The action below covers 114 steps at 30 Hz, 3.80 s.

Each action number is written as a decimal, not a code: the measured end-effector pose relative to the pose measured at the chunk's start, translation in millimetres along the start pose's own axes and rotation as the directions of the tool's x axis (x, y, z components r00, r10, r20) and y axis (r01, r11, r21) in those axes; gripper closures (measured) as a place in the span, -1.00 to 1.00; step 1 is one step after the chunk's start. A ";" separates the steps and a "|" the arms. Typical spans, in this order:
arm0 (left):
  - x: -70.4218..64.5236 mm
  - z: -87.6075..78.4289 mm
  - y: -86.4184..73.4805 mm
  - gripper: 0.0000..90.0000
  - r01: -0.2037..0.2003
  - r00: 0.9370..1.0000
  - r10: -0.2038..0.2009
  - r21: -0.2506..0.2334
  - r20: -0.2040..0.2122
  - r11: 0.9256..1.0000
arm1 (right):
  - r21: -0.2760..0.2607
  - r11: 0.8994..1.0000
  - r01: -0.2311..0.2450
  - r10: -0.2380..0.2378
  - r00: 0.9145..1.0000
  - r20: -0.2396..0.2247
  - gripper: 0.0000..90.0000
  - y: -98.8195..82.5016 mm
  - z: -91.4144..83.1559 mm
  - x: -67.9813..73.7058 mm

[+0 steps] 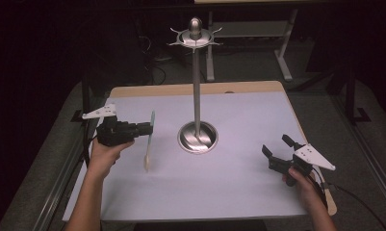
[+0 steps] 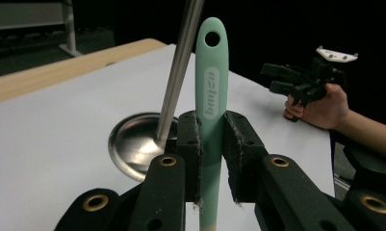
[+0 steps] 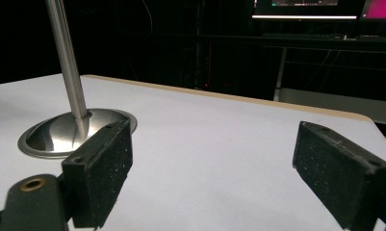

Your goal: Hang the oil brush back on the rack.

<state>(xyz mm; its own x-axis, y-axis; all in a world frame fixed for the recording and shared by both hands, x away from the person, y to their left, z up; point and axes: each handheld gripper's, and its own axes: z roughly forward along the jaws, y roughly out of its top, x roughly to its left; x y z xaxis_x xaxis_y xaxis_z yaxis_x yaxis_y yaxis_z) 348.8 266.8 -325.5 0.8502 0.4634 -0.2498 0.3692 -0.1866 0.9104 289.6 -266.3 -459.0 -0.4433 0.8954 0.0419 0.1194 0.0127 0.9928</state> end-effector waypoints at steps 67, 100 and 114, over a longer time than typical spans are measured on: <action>-9.4 16.6 166.5 0.72 -0.186 0.978 0.196 -0.128 0.077 0.974 | -0.005 1.000 -0.006 0.006 1.000 0.001 -0.70 -0.2 -0.7 -0.5; -16.9 31.2 164.4 0.43 -0.241 0.969 0.243 -0.056 0.037 0.969 | -0.006 1.000 -0.007 0.007 1.000 -0.003 -0.70 -0.3 -0.8 -0.7; -28.9 19.1 134.8 -0.15 -0.243 0.966 0.249 0.077 -0.075 0.967 | -0.011 1.000 0.001 -0.001 1.000 -0.002 -0.70 -0.4 -1.3 -0.3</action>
<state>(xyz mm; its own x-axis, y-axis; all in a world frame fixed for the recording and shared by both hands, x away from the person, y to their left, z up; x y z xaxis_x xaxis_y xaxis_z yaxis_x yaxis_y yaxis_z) 381.2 211.7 -201.8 0.8847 0.4660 0.0103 0.1789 -0.3599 0.9157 288.6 -267.2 -459.3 -0.4455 0.8943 0.0410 0.1093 0.0090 0.9940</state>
